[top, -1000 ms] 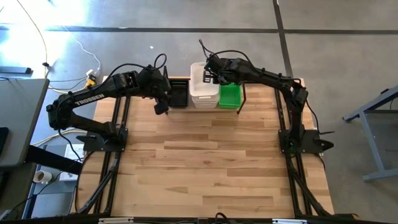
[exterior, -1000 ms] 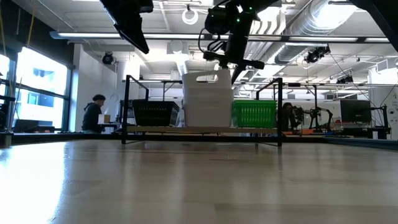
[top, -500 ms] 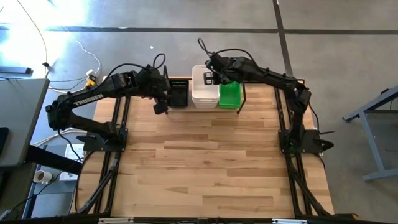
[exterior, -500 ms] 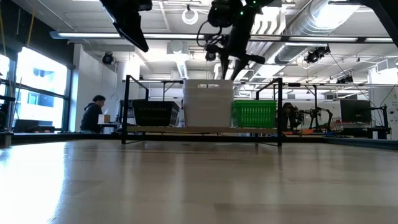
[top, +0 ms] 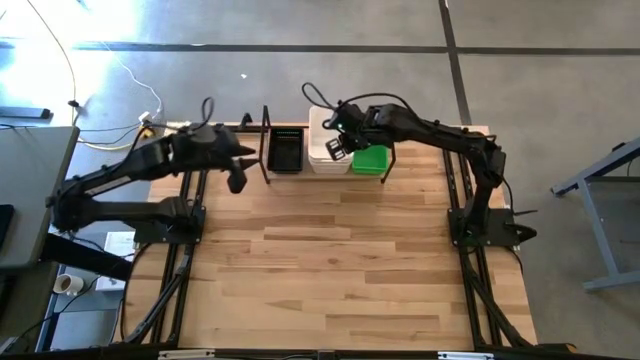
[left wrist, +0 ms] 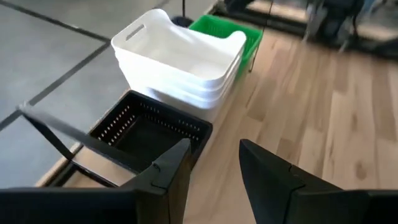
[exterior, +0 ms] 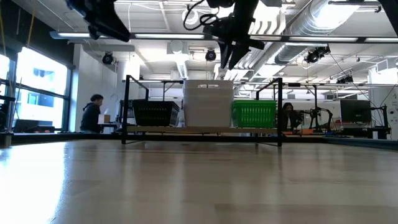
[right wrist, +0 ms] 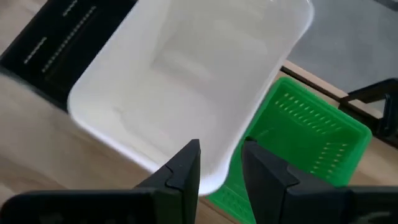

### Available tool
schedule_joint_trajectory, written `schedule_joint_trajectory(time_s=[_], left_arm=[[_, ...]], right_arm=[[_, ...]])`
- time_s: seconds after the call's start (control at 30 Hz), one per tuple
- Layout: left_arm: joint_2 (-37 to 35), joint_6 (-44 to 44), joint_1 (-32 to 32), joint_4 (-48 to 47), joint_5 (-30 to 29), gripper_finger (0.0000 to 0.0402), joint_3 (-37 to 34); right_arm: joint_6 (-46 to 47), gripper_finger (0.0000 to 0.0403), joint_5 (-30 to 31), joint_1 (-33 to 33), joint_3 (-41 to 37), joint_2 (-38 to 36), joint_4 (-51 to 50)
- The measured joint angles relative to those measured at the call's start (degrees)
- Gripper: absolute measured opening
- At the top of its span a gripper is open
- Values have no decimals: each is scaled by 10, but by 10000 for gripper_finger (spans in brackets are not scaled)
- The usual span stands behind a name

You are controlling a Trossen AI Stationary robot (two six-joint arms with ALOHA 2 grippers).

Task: Stack baskets on shelf by color
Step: Return to Home Position

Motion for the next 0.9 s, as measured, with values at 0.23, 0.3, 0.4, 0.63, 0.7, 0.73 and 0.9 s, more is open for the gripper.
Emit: schedule_joint_trajectory(time_s=[0.23, 0.3, 0.4, 0.63, 0.7, 0.73, 0.9], left_arm=[[-137, -51, -1, 97, 0, 129, -120], [-173, -57, -1, 124, 0, 129, -153], [-224, -58, -1, 151, -1, 129, -195], [-311, -72, -1, 210, -15, 129, -283], [-331, -80, -1, 224, -14, 129, -311], [-340, -85, -1, 234, -13, 129, -325], [-380, -107, -1, 299, -10, 129, -392]], right_arm=[[-35, 103, -2, 9, 0, -11, 1], [-35, 103, -3, 6, 0, -12, -1], [-35, 103, -3, 3, 0, -18, -2], [-39, 103, 1, 2, 0, -39, -3], [-39, 103, 3, 2, 0, -49, -1], [-40, 103, 5, 2, 0, -55, 1], [-60, 103, 8, 4, 0, -91, 4]])
